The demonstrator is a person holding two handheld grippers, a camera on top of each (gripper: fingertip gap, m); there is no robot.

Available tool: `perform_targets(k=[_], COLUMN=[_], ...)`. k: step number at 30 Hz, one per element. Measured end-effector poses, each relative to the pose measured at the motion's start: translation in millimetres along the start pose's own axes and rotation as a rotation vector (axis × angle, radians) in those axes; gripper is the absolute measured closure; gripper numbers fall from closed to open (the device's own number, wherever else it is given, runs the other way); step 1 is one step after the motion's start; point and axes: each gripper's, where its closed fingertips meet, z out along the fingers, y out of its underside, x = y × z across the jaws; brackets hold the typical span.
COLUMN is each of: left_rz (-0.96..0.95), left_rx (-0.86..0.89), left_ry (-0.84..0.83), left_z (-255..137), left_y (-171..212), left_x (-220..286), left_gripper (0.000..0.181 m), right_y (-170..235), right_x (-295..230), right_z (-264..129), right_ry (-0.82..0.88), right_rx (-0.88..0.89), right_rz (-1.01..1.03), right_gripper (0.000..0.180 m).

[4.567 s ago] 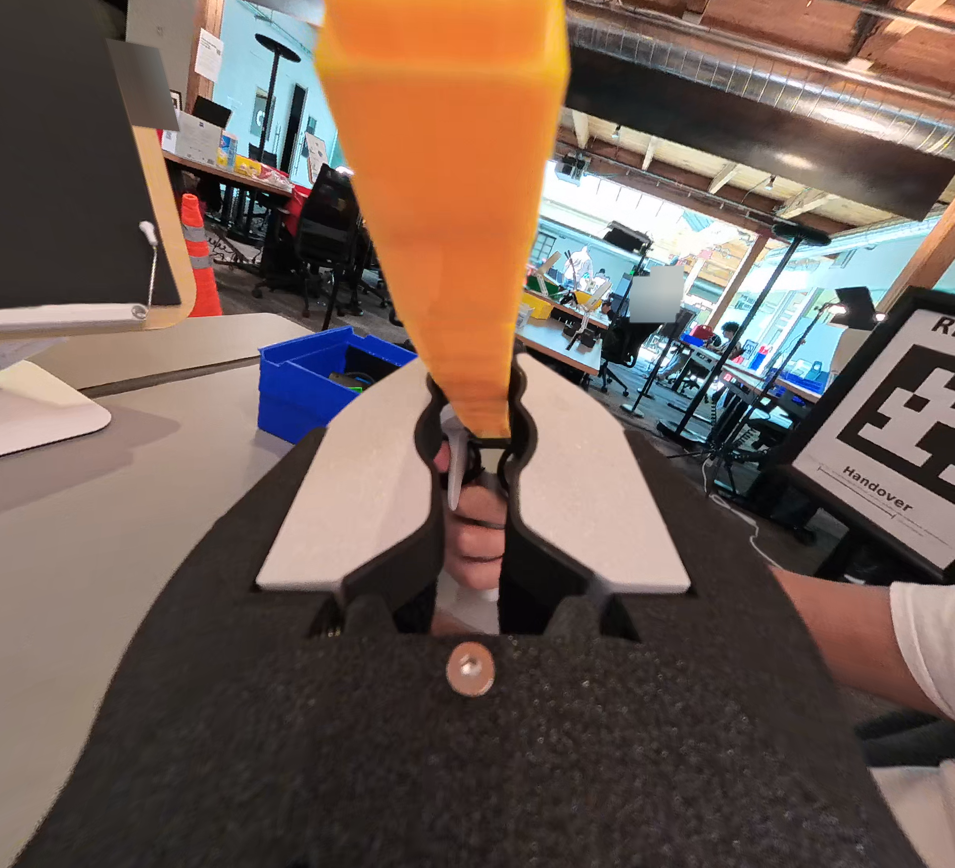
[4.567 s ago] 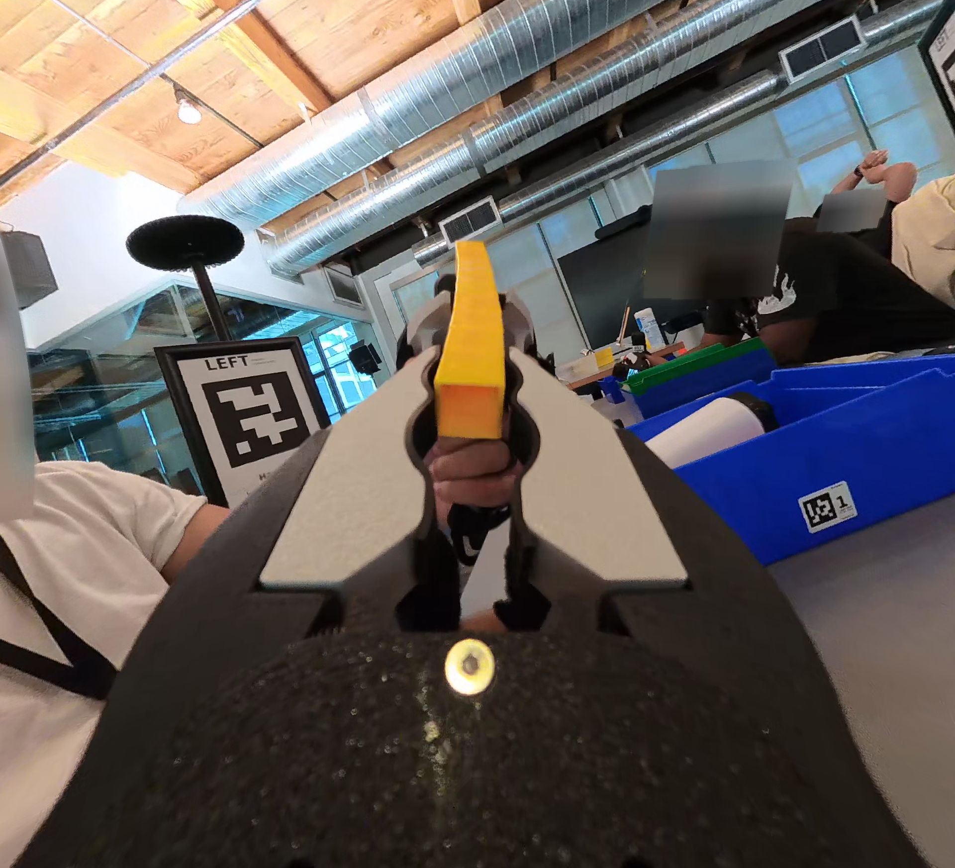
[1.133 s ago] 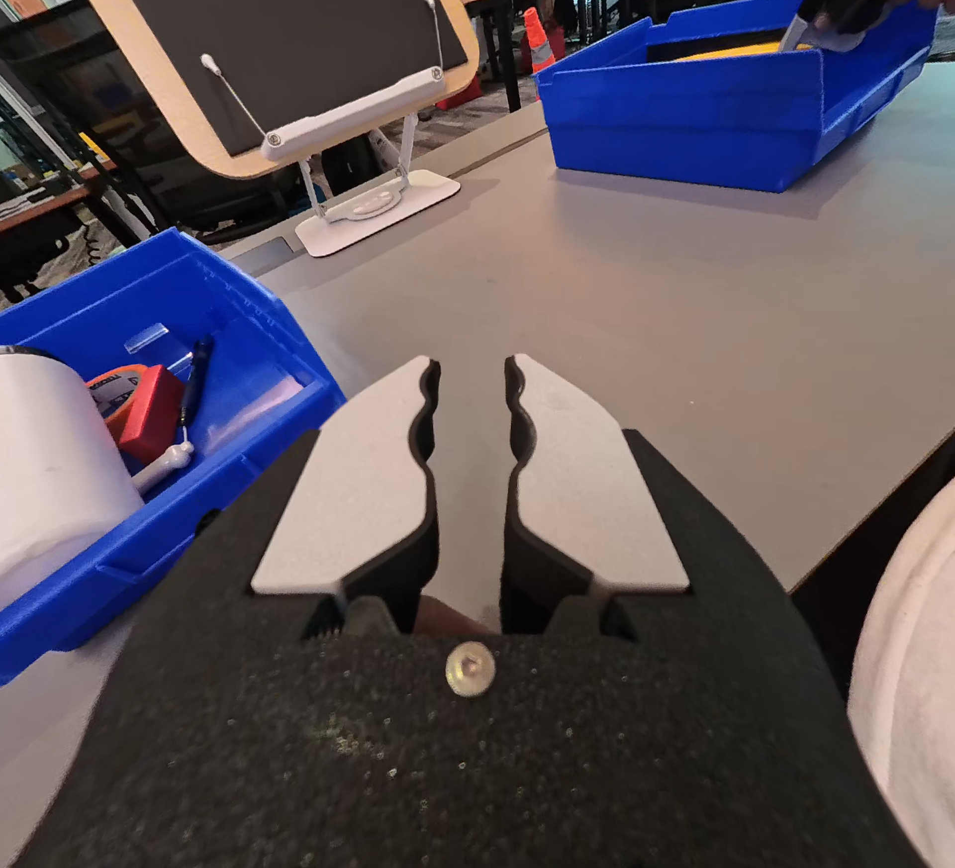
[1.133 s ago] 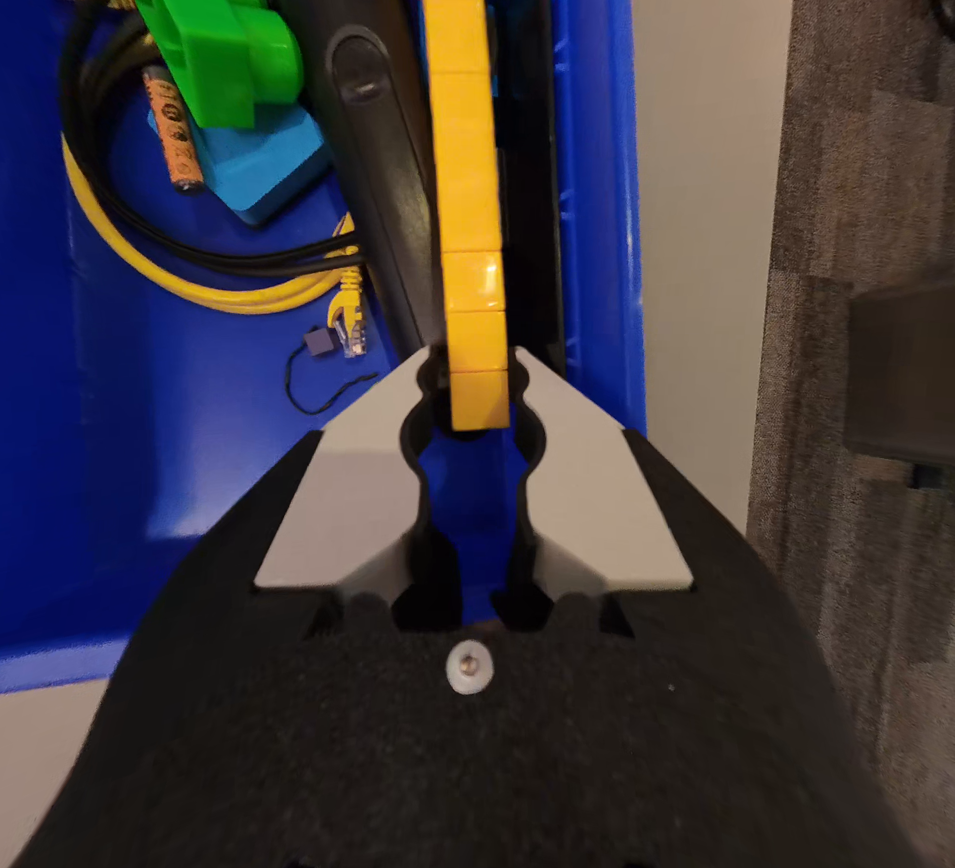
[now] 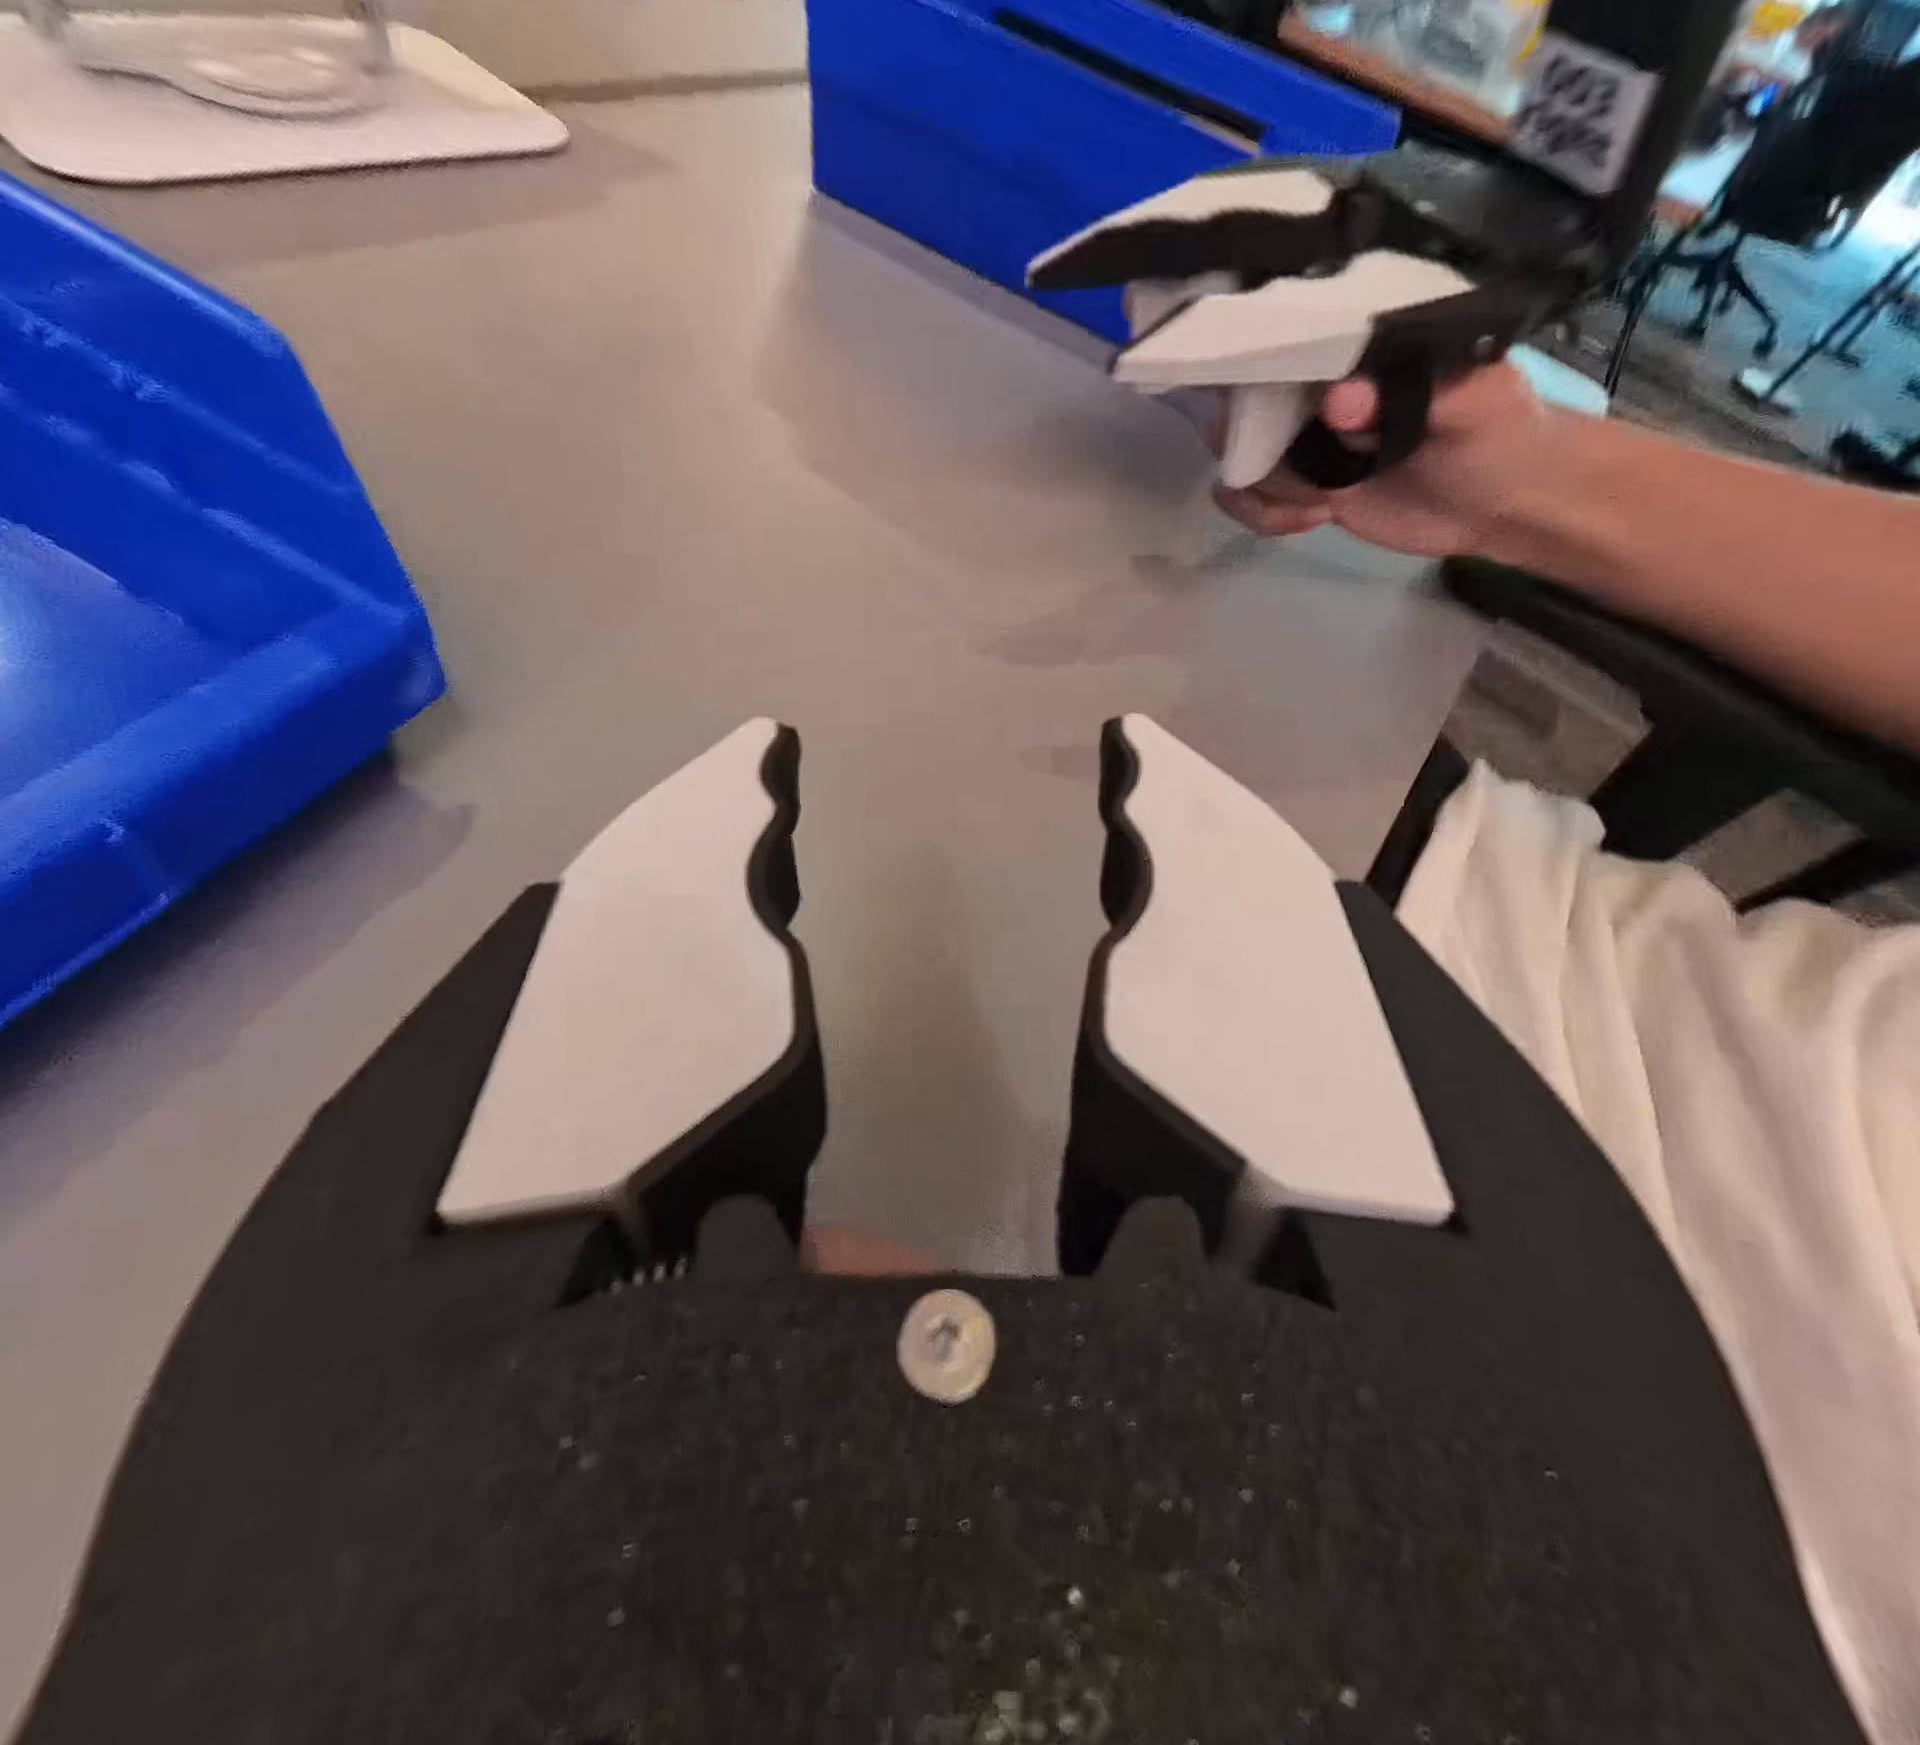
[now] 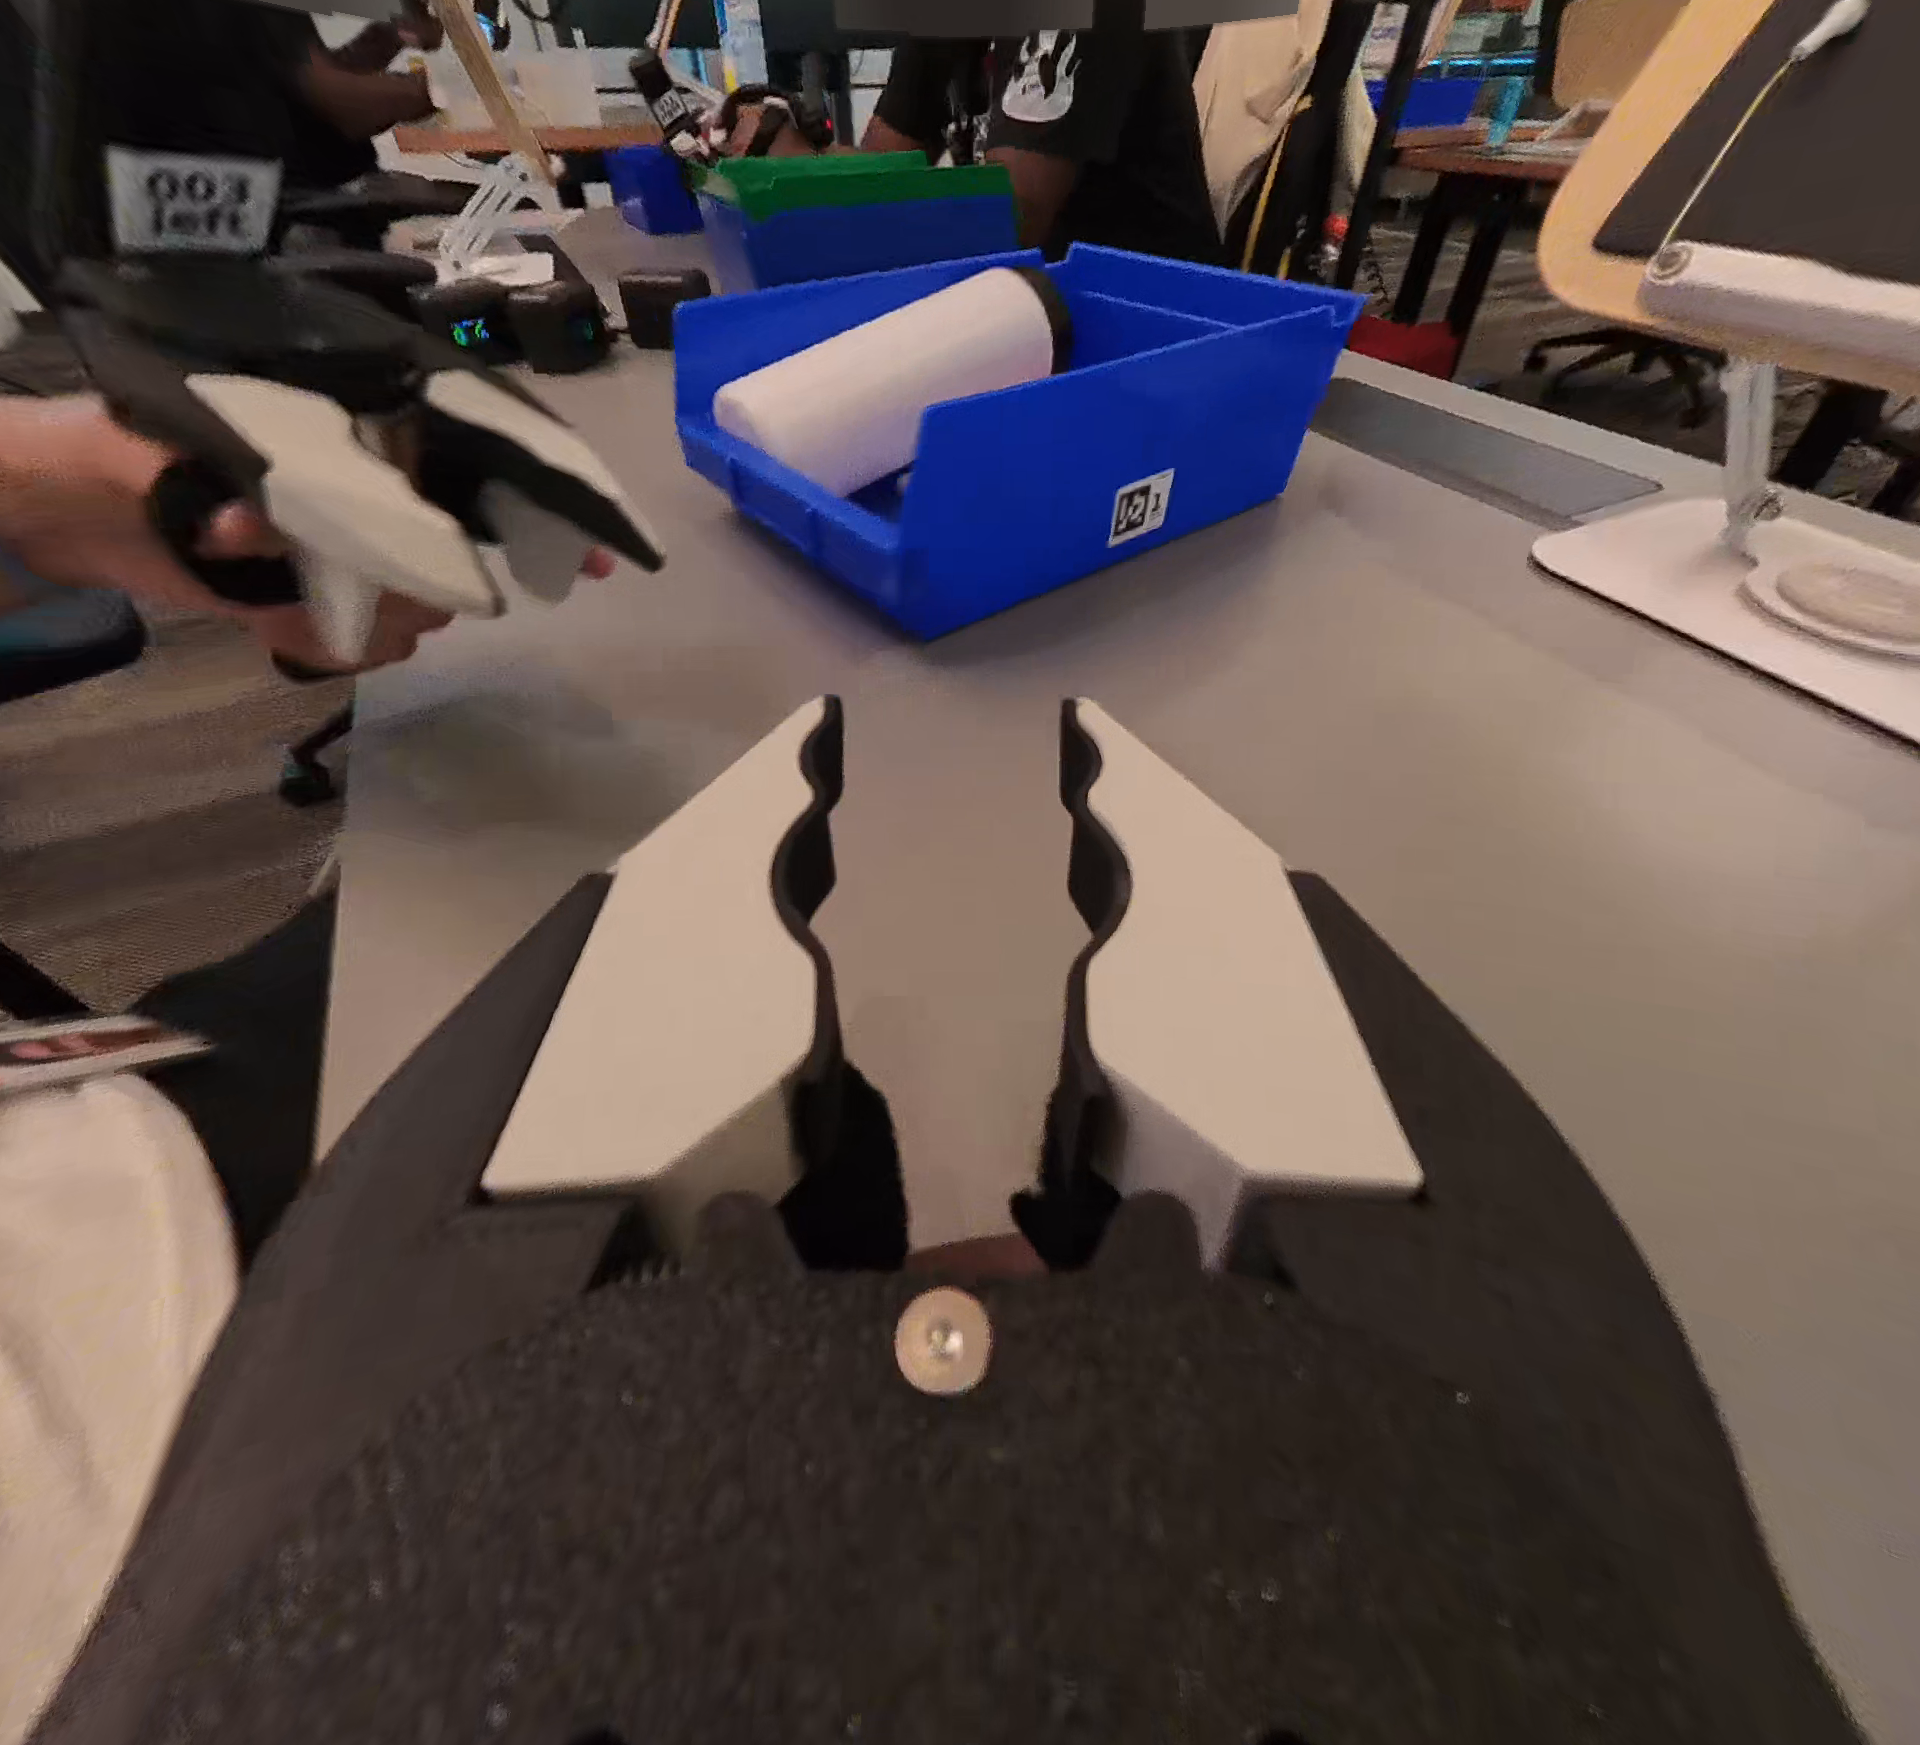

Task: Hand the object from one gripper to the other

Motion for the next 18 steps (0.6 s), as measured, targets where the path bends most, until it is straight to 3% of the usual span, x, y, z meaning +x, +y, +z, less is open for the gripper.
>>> perform_targets(k=[4, 7, 12, 15, 18], left_rz=[0.017, 0.136, 0.203, 0.071, -0.148], left_rx=[-0.068, -0.291, -0.517, -0.603, -0.716], left_ry=[0.083, 0.326, -0.129, -0.430, -0.517], left_z=[-8.1, -33.1, -39.3, -30.1, -3.8], left_y=[-11.6, -7.8, -66.4, -91.2, -73.5], left_x=[11.7, 29.4, -95.2, -180.1, -228.1], left_gripper=[0.127, 0.131, 0.134, 0.133, 0.132], right_y=[4.9, -9.5, -15.3, -13.3, -10.2], right_x=[-23.5, -26.4, -12.4, -8.6, -7.9], right_z=[-18.9, -27.4, -27.1, -26.4, -25.3], right_ry=[0.001, 0.005, 0.009, 0.001, 0.009], right_rx=[-0.011, 0.071, 0.109, 0.102, 0.083], right_rz=[0.024, 0.000, 0.094, 0.136, 0.114], right_gripper=[0.142, 0.144, 0.145, 0.145, 0.145])
